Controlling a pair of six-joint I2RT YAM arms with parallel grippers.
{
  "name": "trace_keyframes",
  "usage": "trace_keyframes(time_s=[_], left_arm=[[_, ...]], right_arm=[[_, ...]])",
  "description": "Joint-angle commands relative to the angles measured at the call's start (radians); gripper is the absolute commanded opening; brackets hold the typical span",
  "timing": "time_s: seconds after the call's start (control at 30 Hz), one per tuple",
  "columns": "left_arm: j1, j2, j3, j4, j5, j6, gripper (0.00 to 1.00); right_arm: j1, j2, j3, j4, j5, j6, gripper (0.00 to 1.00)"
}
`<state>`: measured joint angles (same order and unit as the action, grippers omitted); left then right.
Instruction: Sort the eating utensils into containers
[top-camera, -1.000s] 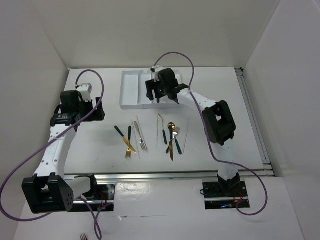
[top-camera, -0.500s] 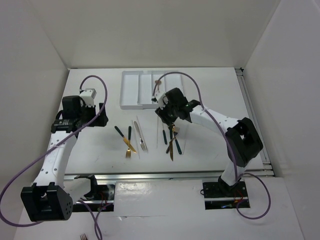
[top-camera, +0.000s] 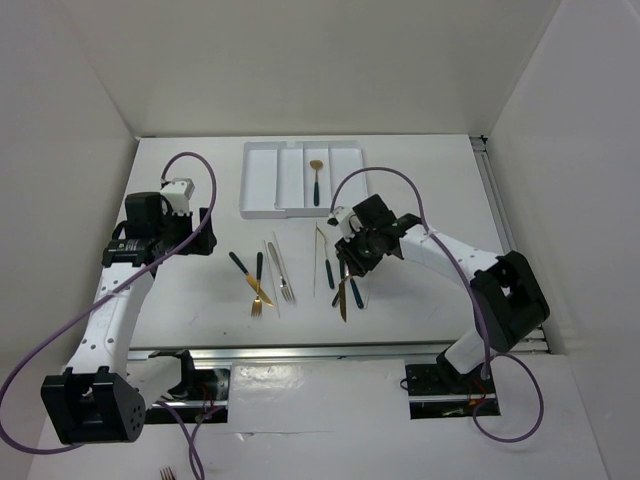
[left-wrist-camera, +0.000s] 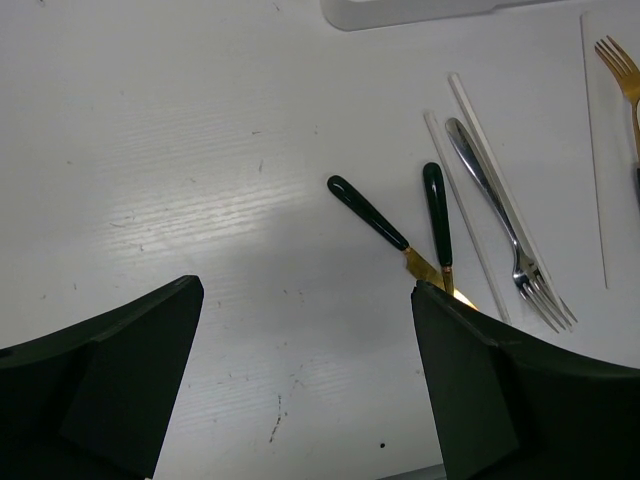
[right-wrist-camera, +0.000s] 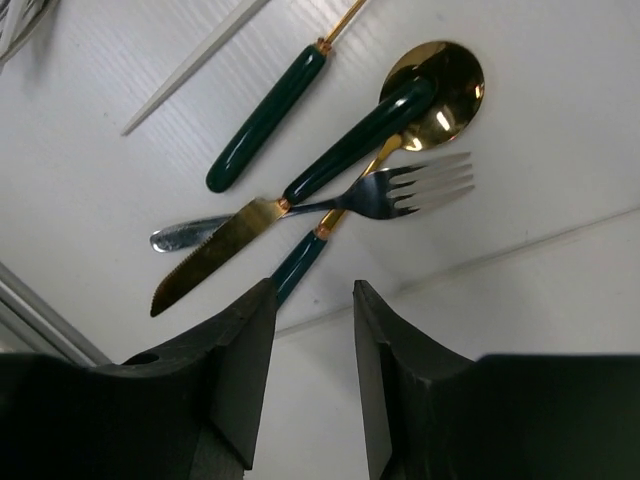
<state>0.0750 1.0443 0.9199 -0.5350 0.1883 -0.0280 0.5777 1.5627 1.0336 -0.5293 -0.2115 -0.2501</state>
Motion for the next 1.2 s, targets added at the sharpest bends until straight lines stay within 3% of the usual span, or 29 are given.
trace_keyframes(time_s=[0.0,0.6,1.17], left_arm=[[-0.004,-0.015,0.004,0.004,0.003,0.017,1.00],[-0.004,0.003,0.013,0.004,-0.015,0.017,1.00],[-0.004,0.040,0.022,0.013,-0.033,0.017,1.00]], right_arm=[[-0.007,-0.070,-0.039,-0.040,-0.061,0.023,0.44],[0.004,-0.061,-0.113,-0.021,-0.045,0.051,0.41],[0.077,0.095,-0.083,0.008,0.073,0.130,0.39]])
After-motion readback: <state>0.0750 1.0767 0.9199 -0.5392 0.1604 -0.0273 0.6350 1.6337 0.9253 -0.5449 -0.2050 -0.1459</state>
